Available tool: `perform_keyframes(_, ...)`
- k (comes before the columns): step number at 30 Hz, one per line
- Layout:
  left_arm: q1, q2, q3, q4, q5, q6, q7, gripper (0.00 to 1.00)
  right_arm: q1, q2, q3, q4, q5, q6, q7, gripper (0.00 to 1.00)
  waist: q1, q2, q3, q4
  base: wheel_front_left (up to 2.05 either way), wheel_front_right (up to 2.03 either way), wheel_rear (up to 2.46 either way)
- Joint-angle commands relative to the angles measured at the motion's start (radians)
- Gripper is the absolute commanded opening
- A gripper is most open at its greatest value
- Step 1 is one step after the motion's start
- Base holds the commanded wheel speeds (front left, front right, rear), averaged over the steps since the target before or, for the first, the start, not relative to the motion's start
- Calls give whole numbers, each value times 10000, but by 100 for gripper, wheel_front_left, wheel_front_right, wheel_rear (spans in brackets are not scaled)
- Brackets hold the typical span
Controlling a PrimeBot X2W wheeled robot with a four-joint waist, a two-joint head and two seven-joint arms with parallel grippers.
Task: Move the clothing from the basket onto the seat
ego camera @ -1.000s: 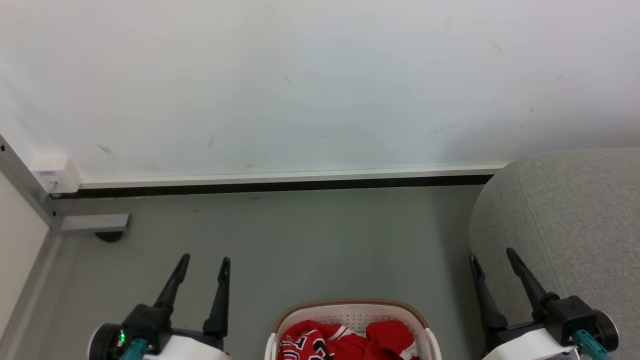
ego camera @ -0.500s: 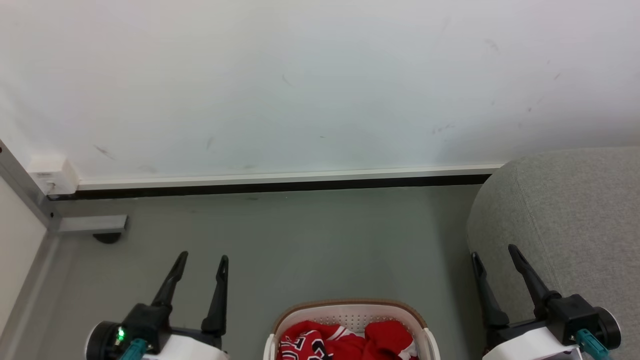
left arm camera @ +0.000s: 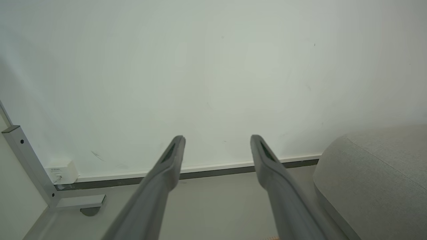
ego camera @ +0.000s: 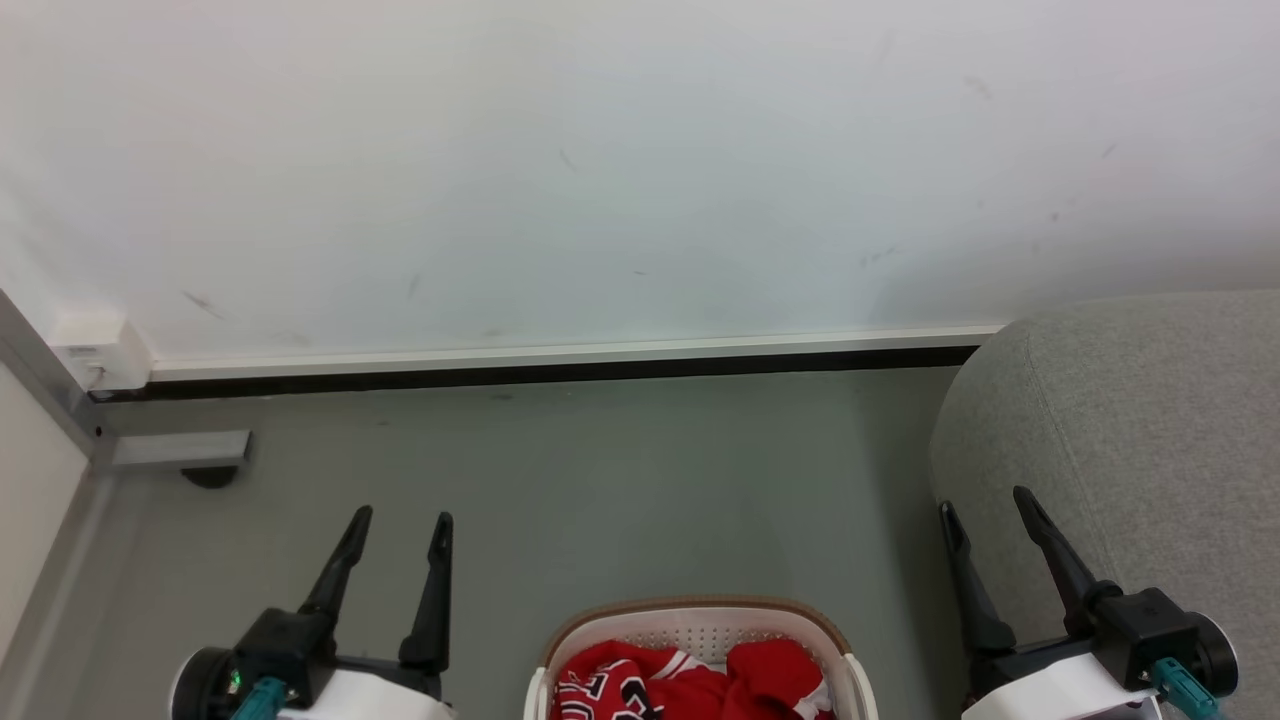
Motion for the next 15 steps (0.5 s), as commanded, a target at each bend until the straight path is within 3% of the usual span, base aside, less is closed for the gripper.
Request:
perform_keyframes(1, -63, 27, 20, -13, -33, -50, -3, 100, 57, -5, -5, -47, 33, -21, -28, 100, -1, -1, 6, -10, 0, 0, 0)
perform_keyframes(15, -141, 2, -2, 286, 65, -188, -3, 100, -94, -9, -41, -183, 300, -21, -27, 100, -1, -1, 355, -849, 0, 0, 0)
